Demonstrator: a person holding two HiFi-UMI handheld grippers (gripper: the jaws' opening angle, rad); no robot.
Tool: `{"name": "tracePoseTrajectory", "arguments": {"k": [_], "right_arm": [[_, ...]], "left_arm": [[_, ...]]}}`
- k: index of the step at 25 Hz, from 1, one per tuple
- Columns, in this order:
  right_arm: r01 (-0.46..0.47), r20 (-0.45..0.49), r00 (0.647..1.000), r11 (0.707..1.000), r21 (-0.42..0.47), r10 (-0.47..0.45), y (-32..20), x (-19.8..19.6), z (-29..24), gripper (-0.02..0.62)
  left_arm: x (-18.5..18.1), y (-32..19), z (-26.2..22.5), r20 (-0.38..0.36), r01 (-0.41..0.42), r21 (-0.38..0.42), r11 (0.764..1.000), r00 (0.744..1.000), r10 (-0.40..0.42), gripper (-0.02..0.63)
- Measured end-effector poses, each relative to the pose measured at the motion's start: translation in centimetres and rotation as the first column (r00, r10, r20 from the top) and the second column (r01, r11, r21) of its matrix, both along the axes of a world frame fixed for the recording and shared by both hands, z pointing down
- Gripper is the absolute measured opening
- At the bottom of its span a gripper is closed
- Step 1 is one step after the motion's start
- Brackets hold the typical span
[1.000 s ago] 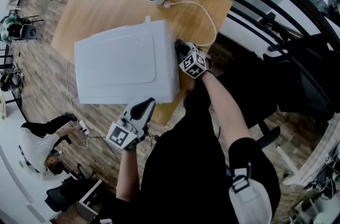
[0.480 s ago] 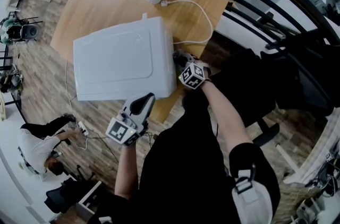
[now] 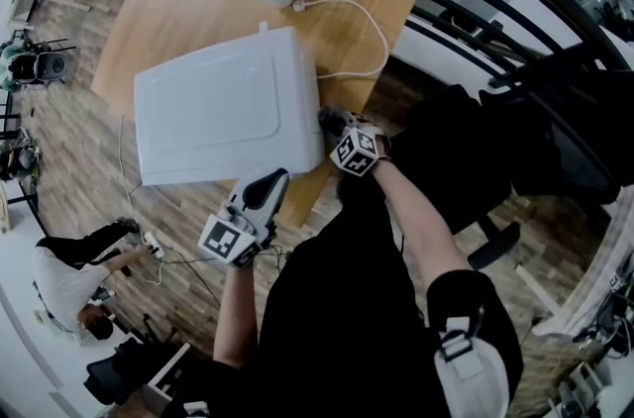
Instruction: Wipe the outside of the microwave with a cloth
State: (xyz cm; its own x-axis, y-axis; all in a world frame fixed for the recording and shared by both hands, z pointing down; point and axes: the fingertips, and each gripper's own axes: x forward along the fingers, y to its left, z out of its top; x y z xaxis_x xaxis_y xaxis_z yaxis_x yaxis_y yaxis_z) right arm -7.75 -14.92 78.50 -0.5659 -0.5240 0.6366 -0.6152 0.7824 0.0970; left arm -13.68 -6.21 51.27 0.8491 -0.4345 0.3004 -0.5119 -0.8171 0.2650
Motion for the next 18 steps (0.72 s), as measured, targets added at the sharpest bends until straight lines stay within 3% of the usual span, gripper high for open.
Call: {"name": "tracePoseTrajectory", "arguments": {"k": [18], "right_arm": [[0.0,-0.005,1.0,0.999,-0.034,0.0,6.1,-0.9,-0.2,0.012]], "left_arm": [[-0.4,2.1,-0.2,-0.023,-0.008,-0.006,1.0,1.0,0.008,0.009]]}}
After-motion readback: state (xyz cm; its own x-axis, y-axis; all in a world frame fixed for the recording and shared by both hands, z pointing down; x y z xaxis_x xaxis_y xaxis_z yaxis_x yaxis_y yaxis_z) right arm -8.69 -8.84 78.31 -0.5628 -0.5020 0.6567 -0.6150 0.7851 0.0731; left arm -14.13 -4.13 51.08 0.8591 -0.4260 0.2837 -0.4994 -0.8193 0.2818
